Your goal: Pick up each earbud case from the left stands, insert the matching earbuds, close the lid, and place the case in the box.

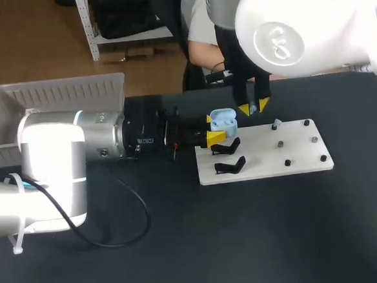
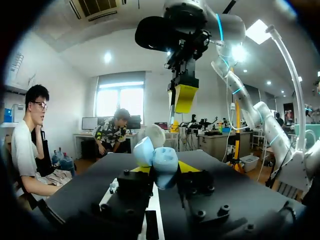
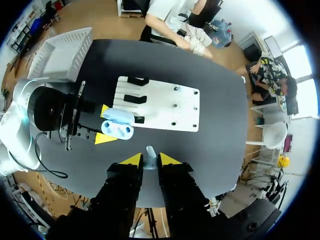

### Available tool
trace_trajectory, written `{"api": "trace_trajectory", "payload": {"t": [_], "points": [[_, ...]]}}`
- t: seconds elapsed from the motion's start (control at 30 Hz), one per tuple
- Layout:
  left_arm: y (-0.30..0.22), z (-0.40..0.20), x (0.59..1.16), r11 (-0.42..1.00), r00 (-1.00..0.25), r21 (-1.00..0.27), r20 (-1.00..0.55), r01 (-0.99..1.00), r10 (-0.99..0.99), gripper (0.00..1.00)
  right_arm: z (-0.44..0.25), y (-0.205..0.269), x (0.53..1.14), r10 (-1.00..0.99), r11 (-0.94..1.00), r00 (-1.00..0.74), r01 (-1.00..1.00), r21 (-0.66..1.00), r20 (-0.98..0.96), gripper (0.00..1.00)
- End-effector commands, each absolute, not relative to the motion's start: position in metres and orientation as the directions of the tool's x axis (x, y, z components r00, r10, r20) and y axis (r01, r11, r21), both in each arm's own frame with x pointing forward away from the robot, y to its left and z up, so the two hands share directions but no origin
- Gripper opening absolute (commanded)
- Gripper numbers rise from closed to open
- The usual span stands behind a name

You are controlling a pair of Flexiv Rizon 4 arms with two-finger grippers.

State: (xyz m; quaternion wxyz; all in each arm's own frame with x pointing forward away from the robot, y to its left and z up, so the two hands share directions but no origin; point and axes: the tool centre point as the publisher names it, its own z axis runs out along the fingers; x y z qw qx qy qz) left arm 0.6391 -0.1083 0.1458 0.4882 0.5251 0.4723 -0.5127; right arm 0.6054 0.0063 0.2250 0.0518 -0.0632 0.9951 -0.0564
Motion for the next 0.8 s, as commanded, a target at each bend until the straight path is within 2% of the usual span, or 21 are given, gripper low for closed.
{"api": "trace_trajectory", "payload": {"t": [0.03,0.23,0.57,0.8], "points": [[-0.109,0.145,0.638,-0.071,0.032,0.032,-0.999,0.997,-0.008,0.00,0.229,0.008,0.618,0.128,0.989,-0.989,0.132,-0.070,-0.070,0.00],[-0.109,0.145,0.638,-0.071,0.032,0.032,-0.999,0.997,-0.008,0.00,0.237,0.018,0.624,0.334,0.942,-0.942,0.333,0.046,-0.027,0.00],[-0.109,0.145,0.638,-0.071,0.032,0.032,-0.999,0.997,-0.008,0.00,0.222,0.034,0.619,0.334,0.937,-0.938,0.341,0.076,0.092,0.00],[-0.109,0.145,0.638,-0.071,0.032,0.032,-0.999,0.997,-0.008,0.00,0.222,0.034,0.619,0.334,0.937,-0.938,0.341,0.076,0.092,0.00]]}}
